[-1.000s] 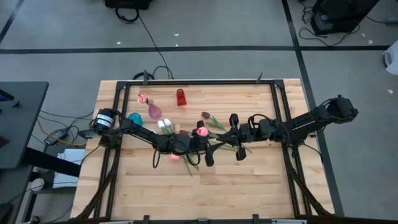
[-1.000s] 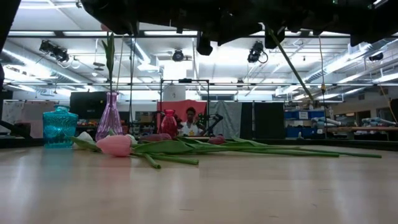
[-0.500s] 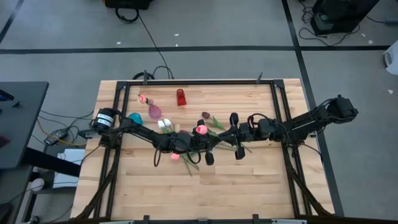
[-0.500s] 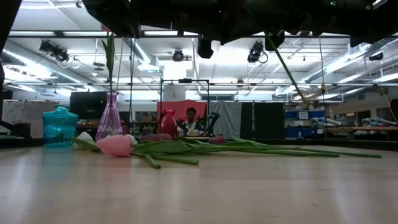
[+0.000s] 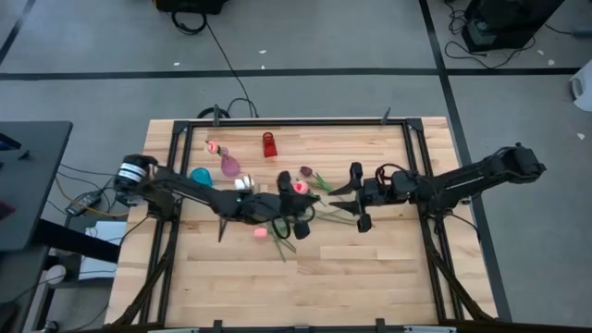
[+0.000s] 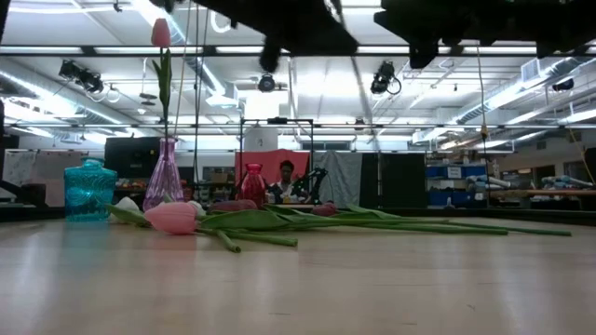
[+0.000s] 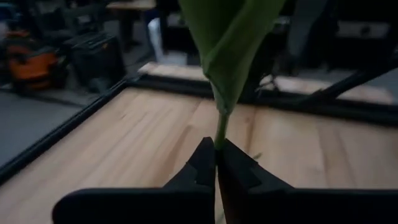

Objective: Sort flowers into vase by color
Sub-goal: Put the pink flower into the purple vase

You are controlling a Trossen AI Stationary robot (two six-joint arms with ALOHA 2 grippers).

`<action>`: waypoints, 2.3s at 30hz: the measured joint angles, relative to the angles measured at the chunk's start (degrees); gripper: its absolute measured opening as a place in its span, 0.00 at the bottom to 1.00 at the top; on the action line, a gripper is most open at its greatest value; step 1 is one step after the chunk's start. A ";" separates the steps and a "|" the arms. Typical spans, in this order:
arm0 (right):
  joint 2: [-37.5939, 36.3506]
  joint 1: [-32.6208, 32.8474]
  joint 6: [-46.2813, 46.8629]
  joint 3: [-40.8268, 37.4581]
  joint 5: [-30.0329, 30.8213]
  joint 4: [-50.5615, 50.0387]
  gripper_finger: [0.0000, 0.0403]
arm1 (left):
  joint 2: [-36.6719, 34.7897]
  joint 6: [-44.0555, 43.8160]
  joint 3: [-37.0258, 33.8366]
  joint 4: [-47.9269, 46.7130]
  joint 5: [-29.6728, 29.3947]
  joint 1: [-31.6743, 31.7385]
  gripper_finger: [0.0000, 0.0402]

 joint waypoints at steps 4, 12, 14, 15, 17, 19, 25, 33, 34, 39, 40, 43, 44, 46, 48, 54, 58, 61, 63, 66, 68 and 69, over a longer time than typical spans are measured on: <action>-4.54 -2.06 -4.28 0.00 3.42 -4.67 0.34 | -6.09 -2.89 0.02 -12.56 -5.21 -1.75 0.02; -10.22 -8.39 -9.24 0.00 4.06 -4.92 0.34 | -18.46 -15.88 0.02 -36.01 -18.16 -7.36 0.03; -10.35 -9.35 -9.28 0.00 3.68 -5.80 0.34 | -20.38 -19.48 0.02 -41.21 -21.17 -8.62 0.03; -10.15 -9.72 -9.24 0.00 3.35 -6.61 0.34 | -21.40 -21.03 0.02 -43.56 -22.78 -9.26 0.03; -9.24 -10.06 -8.80 0.00 2.98 -8.07 0.33 | -23.31 -23.80 0.02 -47.53 -25.23 -10.29 0.03; -7.75 -10.35 -8.03 -0.31 2.95 -8.83 0.33 | -25.35 -26.08 0.02 -49.85 -25.87 -10.85 0.03; -6.65 -12.64 -10.52 -1.29 4.30 -7.97 0.33 | -31.30 -34.34 0.02 -62.15 -22.03 -12.51 0.03; -7.67 -15.71 -10.75 -1.36 -5.24 -7.92 0.33 | -34.56 -51.00 0.02 -83.35 -28.11 -14.08 0.03; -7.67 -15.97 -10.60 -1.36 -5.70 -7.73 0.33 | -34.65 -51.49 0.02 -84.44 -28.89 -14.08 0.03; -7.65 -16.41 -9.60 -1.36 -5.84 -8.08 0.33 | -34.63 -51.27 0.02 -87.70 -30.24 -14.08 0.03; -7.65 -16.41 -9.46 -1.36 -5.84 -8.14 0.33 | -34.71 -51.46 0.02 -88.97 -29.91 -14.08 0.03; -7.65 -16.41 -9.28 -1.36 -5.86 -8.76 0.33 | -35.66 -55.32 0.02 -93.67 -27.28 -14.08 0.03; -7.64 -16.41 -9.28 -1.36 -5.86 -8.97 0.33 | -36.08 -56.92 0.02 -95.43 -26.67 -14.09 0.03; -7.62 -16.41 -9.28 -1.36 -5.86 -9.08 0.33 | -36.71 -60.06 0.02 -98.31 -27.25 -14.12 0.03; -7.62 -16.40 -9.26 -1.36 -5.86 -9.04 0.33 | -37.24 -62.01 0.02 -99.36 -29.81 -14.12 0.03; -7.62 -16.36 -7.90 -1.38 -5.88 -8.91 0.33 | -37.55 -61.51 0.02 -98.13 -34.30 -14.12 0.03; -7.62 -16.21 -7.56 -1.38 -6.34 -8.94 0.33 | -37.54 -61.50 0.02 -98.47 -39.26 -14.12 0.03; -7.62 -16.21 -6.73 -1.39 -7.15 -9.09 0.33 | -37.55 -61.50 0.02 -99.32 -43.91 -14.12 0.03; -7.62 -16.21 -6.70 -1.40 -7.17 -9.07 0.33 | -37.65 -61.79 0.02 -99.65 -46.28 -13.88 0.03; -7.62 -16.21 -6.68 -1.40 -7.15 -8.96 0.33 | -38.63 -63.36 -0.18 -100.29 -47.02 -12.30 0.02; -7.62 -16.21 -6.69 -1.40 -7.15 -8.67 0.33 | -39.86 -64.39 -1.33 -100.17 -47.80 -11.11 0.02; -7.62 -16.21 -6.69 -1.40 -7.15 -8.56 0.33 | -40.54 -64.76 -2.03 -100.15 -47.82 -10.60 0.02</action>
